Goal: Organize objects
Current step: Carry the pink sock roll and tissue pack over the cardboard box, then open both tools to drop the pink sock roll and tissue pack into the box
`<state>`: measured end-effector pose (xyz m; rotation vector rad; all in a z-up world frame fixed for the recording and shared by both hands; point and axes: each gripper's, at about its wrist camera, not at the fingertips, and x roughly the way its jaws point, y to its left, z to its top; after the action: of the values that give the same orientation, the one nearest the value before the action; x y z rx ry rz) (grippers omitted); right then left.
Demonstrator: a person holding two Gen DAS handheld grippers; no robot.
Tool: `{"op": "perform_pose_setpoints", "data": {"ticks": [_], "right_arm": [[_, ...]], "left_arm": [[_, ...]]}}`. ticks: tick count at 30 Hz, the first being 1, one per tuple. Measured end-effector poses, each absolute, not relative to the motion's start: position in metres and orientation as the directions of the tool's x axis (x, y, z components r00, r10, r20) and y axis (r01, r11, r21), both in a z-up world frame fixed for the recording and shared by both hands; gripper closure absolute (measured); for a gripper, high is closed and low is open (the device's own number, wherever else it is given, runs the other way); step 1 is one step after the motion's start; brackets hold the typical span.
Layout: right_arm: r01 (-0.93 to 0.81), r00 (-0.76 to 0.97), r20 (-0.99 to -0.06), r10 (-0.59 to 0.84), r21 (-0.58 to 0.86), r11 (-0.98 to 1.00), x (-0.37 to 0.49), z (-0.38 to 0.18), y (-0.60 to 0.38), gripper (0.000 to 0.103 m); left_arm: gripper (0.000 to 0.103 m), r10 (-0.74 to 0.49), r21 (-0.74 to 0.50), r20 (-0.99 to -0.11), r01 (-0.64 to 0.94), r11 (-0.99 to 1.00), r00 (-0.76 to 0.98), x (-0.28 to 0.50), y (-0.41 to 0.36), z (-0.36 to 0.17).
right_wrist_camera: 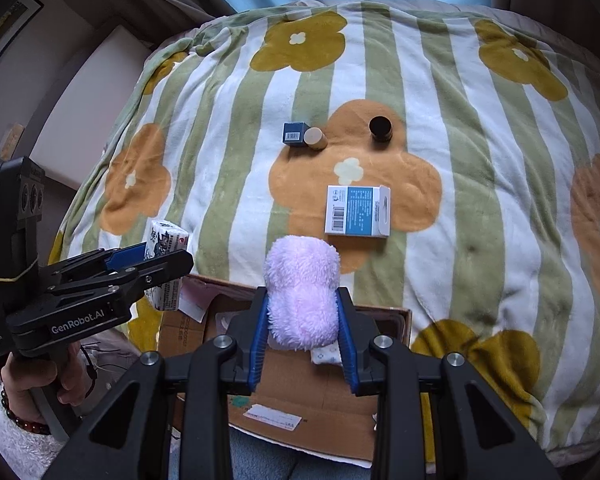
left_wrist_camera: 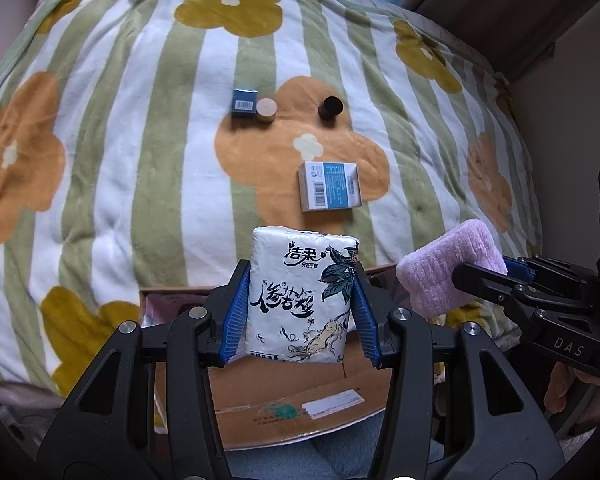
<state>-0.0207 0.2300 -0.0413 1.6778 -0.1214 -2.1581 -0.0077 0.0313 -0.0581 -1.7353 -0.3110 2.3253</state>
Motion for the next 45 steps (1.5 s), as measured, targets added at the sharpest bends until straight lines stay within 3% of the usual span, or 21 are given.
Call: {"op": "perform_pose_setpoints", "data": {"ticks": [16,42,43,44,45], "right_arm": [[0.319,-0.114,-0.952,-0.284,0.235,-0.918,0.048,-0.086,0.227,0.074],[0.267,-0.102,-0.962,-0.252,0.217,-0.939,0.065,-0.130,0.228,0.074],[0.267,-0.113,-0.962,-0.249,0.212,-0.940,0.063,-0.131,0.227,0.074],[0.268,-0.121,-0.963,-0.242,0.203,-0.942,0.062,-0.131,0.226,0.071],[0.272,-0.124,-0.965,-0.231,0.191,-0.943,0.061,-0.132,0.225,0.062]], "left_arm": [[0.059,0.249,-0.256,-0.940,0.002,-0.967,-0.234,0.073,0.027,-0.117],[0.059,0.211,-0.208,-0.946,-0.041,-0.977,-0.245,0.082,0.026,-0.142],[0.058,0.212,-0.207,-0.944,-0.046,-0.977,-0.252,0.081,0.027,-0.141],[0.048,0.210,-0.203,-0.943,-0.055,-0.978,-0.259,0.080,0.027,-0.139],[0.037,0.201,-0.191,-0.942,-0.062,-0.980,-0.269,0.079,0.029,-0.138]]}}
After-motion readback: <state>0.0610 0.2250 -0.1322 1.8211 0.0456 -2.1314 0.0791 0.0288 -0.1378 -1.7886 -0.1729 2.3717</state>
